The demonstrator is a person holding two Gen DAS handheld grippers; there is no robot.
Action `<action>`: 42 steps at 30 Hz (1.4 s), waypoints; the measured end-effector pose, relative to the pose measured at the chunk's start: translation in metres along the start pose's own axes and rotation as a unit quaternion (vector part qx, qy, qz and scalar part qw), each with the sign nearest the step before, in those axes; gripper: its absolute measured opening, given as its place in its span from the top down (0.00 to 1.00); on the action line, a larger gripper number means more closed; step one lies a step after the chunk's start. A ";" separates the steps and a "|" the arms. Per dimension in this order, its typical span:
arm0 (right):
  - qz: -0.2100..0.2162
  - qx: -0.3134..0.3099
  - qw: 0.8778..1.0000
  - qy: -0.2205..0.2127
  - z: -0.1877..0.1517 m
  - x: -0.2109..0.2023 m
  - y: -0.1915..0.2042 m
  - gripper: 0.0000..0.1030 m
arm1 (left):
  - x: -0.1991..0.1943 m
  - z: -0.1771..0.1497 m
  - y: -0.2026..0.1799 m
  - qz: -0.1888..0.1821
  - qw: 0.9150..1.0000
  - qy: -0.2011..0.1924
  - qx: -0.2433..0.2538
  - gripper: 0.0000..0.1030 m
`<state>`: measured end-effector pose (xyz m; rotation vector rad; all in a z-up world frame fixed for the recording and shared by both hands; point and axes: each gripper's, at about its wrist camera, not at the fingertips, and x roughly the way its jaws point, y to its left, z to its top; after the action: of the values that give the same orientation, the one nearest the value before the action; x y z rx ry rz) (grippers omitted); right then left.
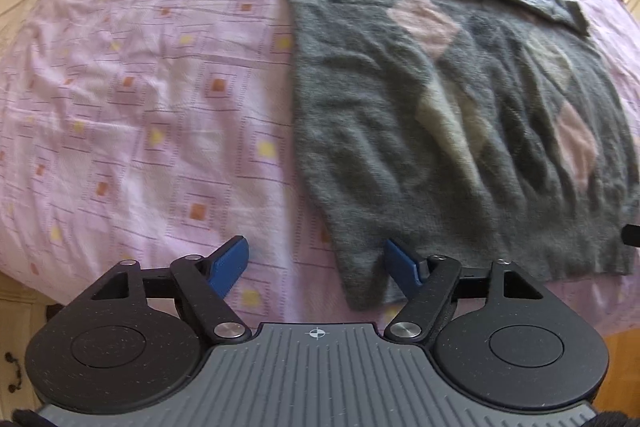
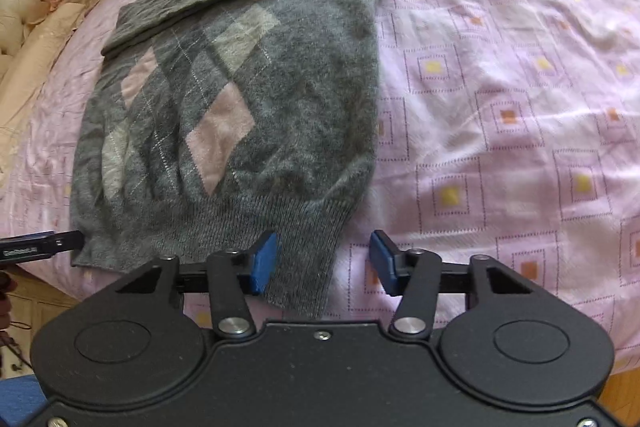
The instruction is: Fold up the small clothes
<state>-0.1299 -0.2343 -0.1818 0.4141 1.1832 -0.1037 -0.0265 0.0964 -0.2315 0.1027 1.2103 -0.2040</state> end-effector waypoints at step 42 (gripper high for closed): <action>0.110 0.029 0.990 -0.080 0.056 -0.071 -0.002 0.90 | -0.073 0.054 0.019 -0.124 0.983 -0.109 -0.084 0.95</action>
<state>-0.1086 -0.2664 -0.1002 0.5745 0.9716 0.0198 0.0024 0.1124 -0.1444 -0.2147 1.0151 -0.3213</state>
